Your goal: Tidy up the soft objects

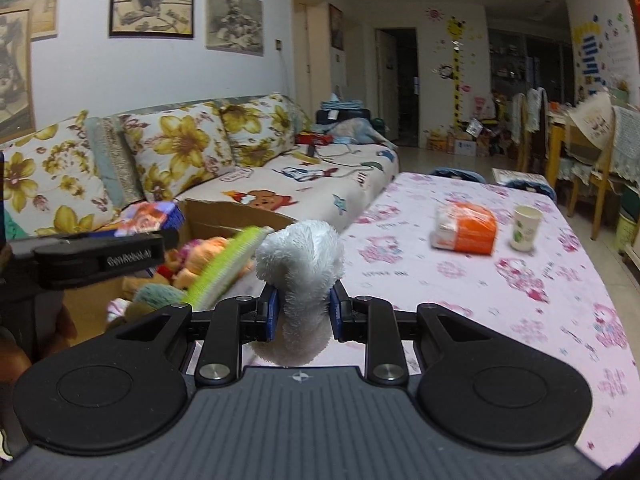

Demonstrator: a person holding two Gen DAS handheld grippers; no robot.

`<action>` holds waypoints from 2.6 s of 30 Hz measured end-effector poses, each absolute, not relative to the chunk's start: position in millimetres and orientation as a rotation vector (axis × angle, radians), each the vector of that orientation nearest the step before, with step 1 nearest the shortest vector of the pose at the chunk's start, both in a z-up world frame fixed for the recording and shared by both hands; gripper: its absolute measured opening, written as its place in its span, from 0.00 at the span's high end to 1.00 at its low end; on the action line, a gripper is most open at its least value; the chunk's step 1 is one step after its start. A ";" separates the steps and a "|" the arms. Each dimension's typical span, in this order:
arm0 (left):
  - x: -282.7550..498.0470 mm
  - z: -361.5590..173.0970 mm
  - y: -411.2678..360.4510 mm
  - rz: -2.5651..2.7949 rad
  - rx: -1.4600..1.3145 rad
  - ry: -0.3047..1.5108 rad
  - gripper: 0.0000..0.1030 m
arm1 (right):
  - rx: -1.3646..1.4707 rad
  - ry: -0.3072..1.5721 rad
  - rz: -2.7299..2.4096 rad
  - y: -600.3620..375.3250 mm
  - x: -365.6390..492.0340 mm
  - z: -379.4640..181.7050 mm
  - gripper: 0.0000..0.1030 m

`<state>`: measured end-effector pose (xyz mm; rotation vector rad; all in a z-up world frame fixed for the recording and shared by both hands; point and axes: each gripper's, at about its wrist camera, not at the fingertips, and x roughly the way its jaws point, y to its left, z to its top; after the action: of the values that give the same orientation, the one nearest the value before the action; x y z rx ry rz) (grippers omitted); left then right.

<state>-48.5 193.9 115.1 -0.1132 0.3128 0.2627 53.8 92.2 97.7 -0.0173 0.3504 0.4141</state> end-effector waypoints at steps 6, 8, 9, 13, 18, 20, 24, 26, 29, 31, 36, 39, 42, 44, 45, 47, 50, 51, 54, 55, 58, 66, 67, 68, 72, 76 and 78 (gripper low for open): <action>-49.0 111.0 214.1 0.293 -0.146 0.324 0.50 | -0.009 0.343 0.478 115.0 69.3 106.4 0.70; -48.0 109.6 219.6 0.301 -0.152 0.331 0.50 | -0.011 0.344 0.497 124.0 75.7 107.8 0.70; -47.6 108.7 221.9 0.304 -0.155 0.336 0.50 | -0.010 0.345 0.505 128.1 78.8 108.4 0.70; -46.9 104.5 231.0 0.312 -0.172 0.353 0.50 | 0.014 0.359 0.547 139.3 89.9 110.6 0.70; -43.1 95.6 242.8 0.313 -0.212 0.399 0.50 | 0.059 0.391 0.596 154.1 104.9 112.4 0.70; -40.3 90.7 245.7 0.312 -0.220 0.427 0.50 | 0.076 0.403 0.613 160.1 111.2 113.1 0.70; -35.7 83.1 249.7 0.316 -0.226 0.475 0.50 | 0.087 0.430 0.635 170.2 119.5 111.0 0.70; -35.2 83.0 252.4 0.313 -0.234 0.486 0.50 | 0.087 0.443 0.646 175.7 122.7 109.7 0.70; -35.3 82.0 253.0 0.312 -0.239 0.503 0.50 | 0.085 0.467 0.663 184.4 130.6 109.2 0.69; -35.6 80.7 254.2 0.316 -0.244 0.511 0.49 | 0.093 0.504 0.681 189.1 135.8 106.0 0.63; -39.5 83.9 255.0 0.326 -0.251 0.492 0.22 | 0.147 0.558 0.686 189.9 136.9 101.5 0.18; -42.7 87.2 252.4 0.333 -0.225 0.472 0.11 | 0.178 0.499 0.646 178.5 125.4 110.8 0.09; -45.1 90.1 253.8 0.352 -0.213 0.449 0.06 | 0.211 0.441 0.589 161.0 110.8 119.6 0.03; -47.0 92.1 254.9 0.357 -0.207 0.433 0.01 | 0.227 0.411 0.537 147.8 101.4 123.4 0.03; -48.4 93.3 254.6 0.361 -0.200 0.424 0.01 | 0.230 0.398 0.510 141.5 97.5 124.4 0.02; -49.1 95.5 254.2 0.359 -0.182 0.414 0.01 | 0.230 0.371 0.442 129.0 84.4 125.1 0.01; -53.5 96.8 247.9 0.351 -0.138 0.392 0.01 | 0.212 0.344 0.349 113.9 70.0 124.4 0.01; -54.6 97.1 244.8 0.349 -0.127 0.391 0.01 | 0.207 0.341 0.324 108.6 64.6 122.9 0.00; -58.0 98.1 239.1 0.316 -0.138 0.390 0.01 | 0.197 0.359 0.256 93.7 52.7 115.2 0.00; -59.8 98.4 237.6 0.312 -0.146 0.391 0.01 | 0.195 0.365 0.240 88.6 48.1 112.3 0.00; -65.2 100.0 234.1 0.329 -0.156 0.393 0.01 | 0.185 0.390 0.203 77.9 37.2 102.4 0.00; -85.4 107.4 219.0 0.348 -0.118 0.419 0.01 | 0.166 0.473 0.186 74.1 12.1 87.6 0.00; -88.6 108.1 216.3 0.342 -0.114 0.422 0.01 | 0.158 0.475 0.188 74.9 8.5 87.4 0.00; -92.4 109.0 212.9 0.337 -0.109 0.424 0.01 | 0.149 0.473 0.189 75.9 3.9 88.3 0.00; -107.7 114.0 203.2 0.334 -0.076 0.424 0.01 | 0.125 0.470 0.193 75.2 -9.9 91.6 0.00; -124.0 120.5 199.9 0.337 -0.074 0.416 0.01 | 0.126 0.474 0.179 70.7 -20.5 93.4 0.00; -132.3 123.8 197.3 0.333 -0.079 0.406 0.01 | 0.132 0.478 0.180 68.5 -26.9 94.3 0.00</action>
<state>-132.3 197.3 123.8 -0.0791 0.4064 0.3333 -26.9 68.5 94.3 0.1319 0.4783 0.1802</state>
